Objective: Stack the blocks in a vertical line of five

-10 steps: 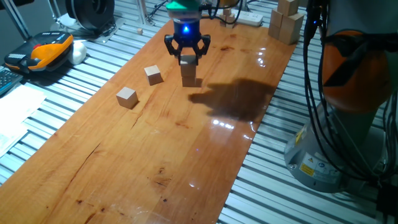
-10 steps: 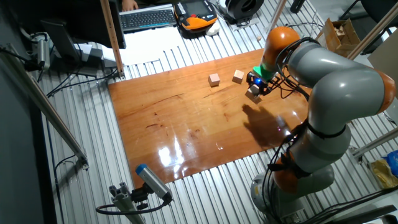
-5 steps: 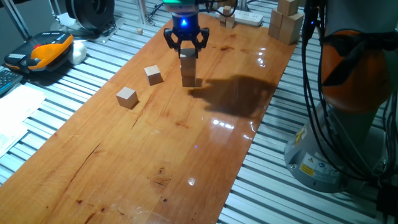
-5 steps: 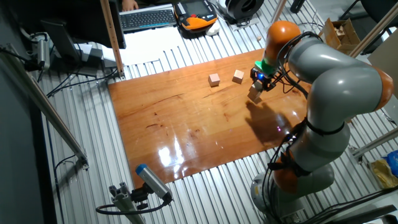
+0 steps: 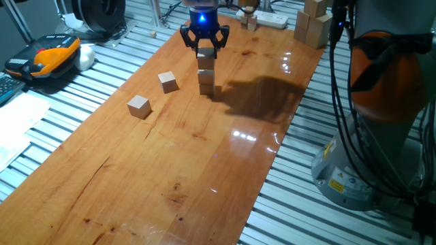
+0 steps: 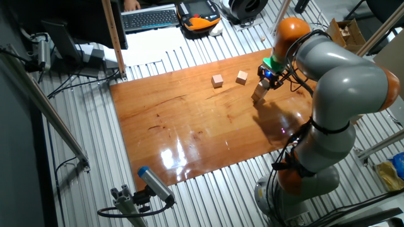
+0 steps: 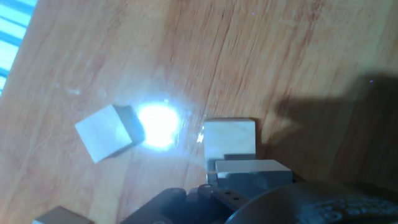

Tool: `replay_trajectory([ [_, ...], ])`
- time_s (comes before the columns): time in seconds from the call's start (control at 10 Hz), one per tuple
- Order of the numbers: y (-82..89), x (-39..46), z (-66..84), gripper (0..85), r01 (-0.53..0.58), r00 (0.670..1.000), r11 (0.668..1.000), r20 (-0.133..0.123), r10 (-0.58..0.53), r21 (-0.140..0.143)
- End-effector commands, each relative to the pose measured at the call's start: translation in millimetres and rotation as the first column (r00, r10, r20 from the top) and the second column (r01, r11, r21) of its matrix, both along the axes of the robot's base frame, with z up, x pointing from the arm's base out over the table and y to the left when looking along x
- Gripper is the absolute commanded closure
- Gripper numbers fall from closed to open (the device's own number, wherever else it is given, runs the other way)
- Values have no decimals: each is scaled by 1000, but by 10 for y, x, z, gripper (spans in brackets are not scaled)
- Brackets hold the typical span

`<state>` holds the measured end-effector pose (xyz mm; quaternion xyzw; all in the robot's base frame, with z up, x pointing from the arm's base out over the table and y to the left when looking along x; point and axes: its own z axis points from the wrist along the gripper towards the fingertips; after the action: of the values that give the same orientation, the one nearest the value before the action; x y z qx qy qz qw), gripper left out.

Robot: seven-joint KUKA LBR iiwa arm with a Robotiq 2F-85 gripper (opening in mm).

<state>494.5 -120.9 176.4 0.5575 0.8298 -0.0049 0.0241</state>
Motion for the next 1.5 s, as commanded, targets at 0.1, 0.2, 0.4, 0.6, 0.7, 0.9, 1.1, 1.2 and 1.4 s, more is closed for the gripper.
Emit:
replay_trajectory([
  [0.1, -47, 19, 5, 850, 6, 1000, 1000, -2, -6, -3],
  [0.2, -86, 47, 0, 850, 16, 1000, 1000, -3, -16, -2],
  [0.4, -153, 65, -19, 850, 15, 1000, 1000, 1, -15, 5],
  [0.6, -219, 62, -40, 850, 12, 1000, 1000, 7, -12, 12],
  [0.7, -232, 61, -49, 850, 21, 1000, 1000, 7, -21, 12],
  [0.9, -232, 62, -51, 850, 72, 997, 997, 3, -72, 10],
  [1.1, -221, 67, -57, 850, 95, 995, 995, 2, -95, 15],
  [1.2, -218, 80, -63, 850, 95, 995, 995, 1, -95, 14],
  [1.4, -218, 130, -93, 850, 95, 995, 995, -4, -95, 3],
])
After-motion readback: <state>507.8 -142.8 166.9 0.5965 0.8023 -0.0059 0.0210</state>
